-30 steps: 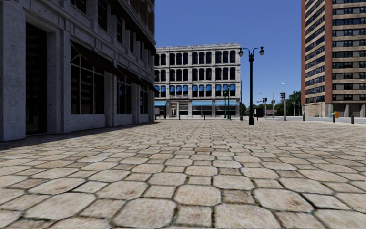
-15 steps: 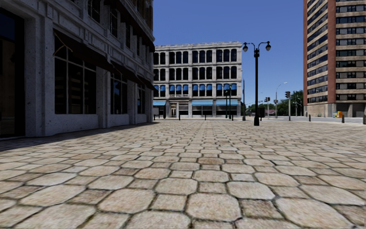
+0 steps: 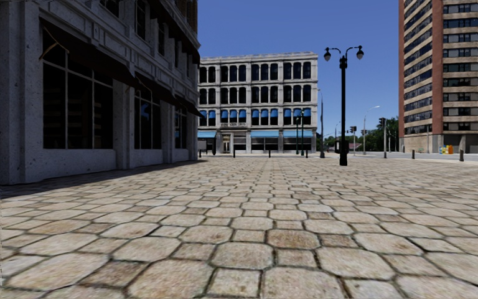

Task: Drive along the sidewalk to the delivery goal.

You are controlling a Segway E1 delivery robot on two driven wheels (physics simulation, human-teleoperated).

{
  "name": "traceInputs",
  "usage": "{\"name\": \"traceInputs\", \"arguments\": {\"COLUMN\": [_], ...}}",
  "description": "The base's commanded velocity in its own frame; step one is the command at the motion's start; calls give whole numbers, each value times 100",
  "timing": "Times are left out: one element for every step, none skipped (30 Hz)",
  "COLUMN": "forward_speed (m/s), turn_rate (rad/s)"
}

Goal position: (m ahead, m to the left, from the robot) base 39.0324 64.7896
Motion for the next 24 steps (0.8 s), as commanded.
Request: {"name": "traceInputs", "arguments": {"forward_speed": [200, 200, 200, 200, 200, 200, 200, 200, 200, 200, 200, 200, 200, 200, 200, 200, 200, 200, 200, 199, 199, 199, 199, 199], "turn_rate": [0, 0, 0, 0, 0, 0, 0, 0, 0, 0, 0, 0, 0, 0, 0, 0, 0, 0, 0, 0, 0, 0, 0, 0]}}
